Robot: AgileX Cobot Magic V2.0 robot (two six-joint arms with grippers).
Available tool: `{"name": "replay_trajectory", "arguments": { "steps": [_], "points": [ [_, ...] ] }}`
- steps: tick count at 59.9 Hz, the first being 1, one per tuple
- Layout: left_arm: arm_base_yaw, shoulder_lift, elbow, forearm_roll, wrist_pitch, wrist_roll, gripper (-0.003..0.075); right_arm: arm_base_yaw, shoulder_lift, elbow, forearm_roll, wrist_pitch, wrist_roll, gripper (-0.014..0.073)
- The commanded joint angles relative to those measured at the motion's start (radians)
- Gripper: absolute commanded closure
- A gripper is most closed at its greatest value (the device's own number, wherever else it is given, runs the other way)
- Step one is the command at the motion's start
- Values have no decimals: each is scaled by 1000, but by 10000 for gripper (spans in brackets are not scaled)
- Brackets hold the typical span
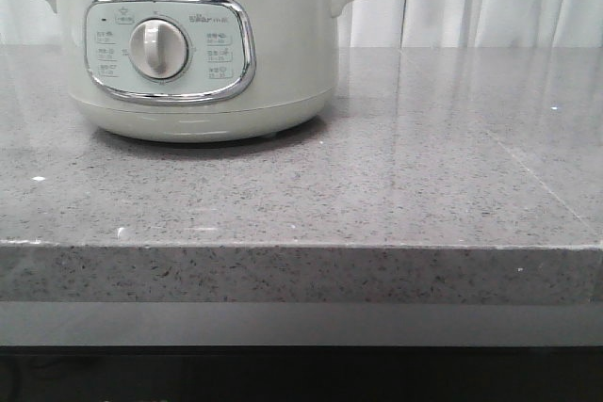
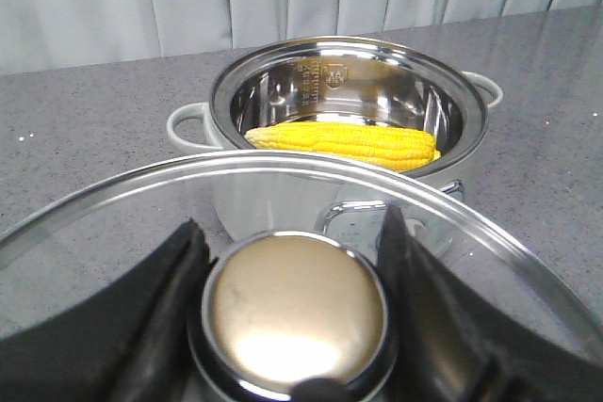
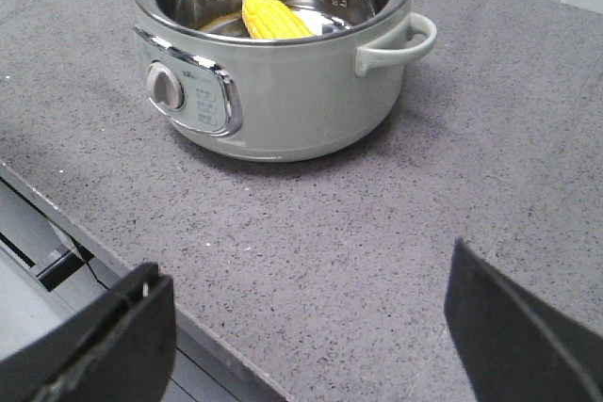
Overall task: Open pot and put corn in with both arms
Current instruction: 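Lower the glass lid onto the pot with the left gripper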
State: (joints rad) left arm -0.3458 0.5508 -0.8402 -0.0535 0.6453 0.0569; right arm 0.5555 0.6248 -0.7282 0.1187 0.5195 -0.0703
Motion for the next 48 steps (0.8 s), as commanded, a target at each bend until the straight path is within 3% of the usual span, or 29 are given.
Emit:
{"name": "replay_trajectory", "arguments": {
  "steps": [1, 11, 29, 48],
  "points": [
    [3, -1, -38, -11, -153, -9, 499, -2, -3, -24, -3, -58, -7, -8],
    [3, 1, -38, -30, -182, -9, 499, -2, -3, -24, -3, -45, -7, -8],
    [-10, 123, -50, -81, -423, -9, 499, -2, -3, -24, -3, -45, -7, -8],
    [-85, 408, -231, -81, -451, -9, 499, -2, -3, -24, -3, -45, -7, -8]
  ]
}}
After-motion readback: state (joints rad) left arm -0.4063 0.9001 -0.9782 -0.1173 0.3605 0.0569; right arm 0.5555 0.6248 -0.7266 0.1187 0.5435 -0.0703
